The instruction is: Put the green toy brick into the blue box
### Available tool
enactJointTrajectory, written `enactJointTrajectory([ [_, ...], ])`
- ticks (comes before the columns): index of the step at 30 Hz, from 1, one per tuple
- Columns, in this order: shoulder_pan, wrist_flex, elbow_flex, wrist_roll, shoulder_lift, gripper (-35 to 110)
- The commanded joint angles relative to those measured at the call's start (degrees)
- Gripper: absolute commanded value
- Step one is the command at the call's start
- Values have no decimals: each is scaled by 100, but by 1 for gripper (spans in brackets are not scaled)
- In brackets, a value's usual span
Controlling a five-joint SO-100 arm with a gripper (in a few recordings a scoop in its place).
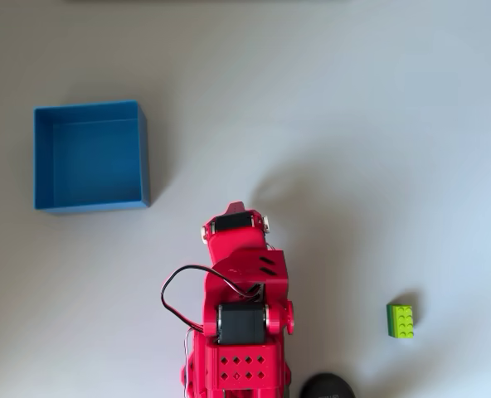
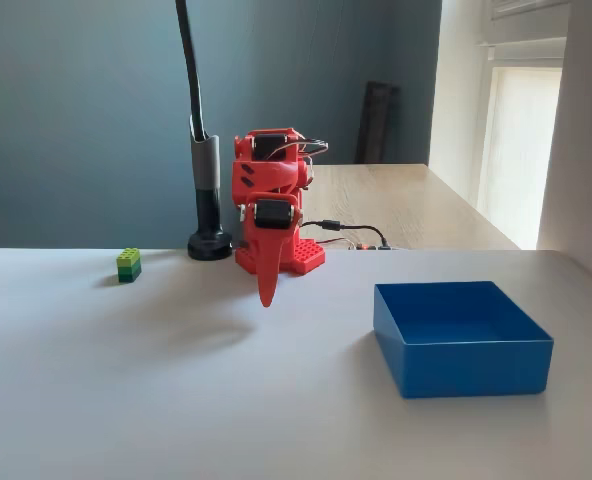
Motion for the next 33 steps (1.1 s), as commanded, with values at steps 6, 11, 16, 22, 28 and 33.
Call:
enactJointTrajectory([
  [6, -176, 18, 62, 431, 114, 0],
  [11, -176, 18, 62, 431, 114, 0],
  [16, -176, 18, 62, 431, 114, 0],
  [22, -176, 18, 62, 457, 114, 0],
  [28, -185, 18, 62, 431, 114, 0],
  [33, -202, 18, 53, 510, 114, 0],
])
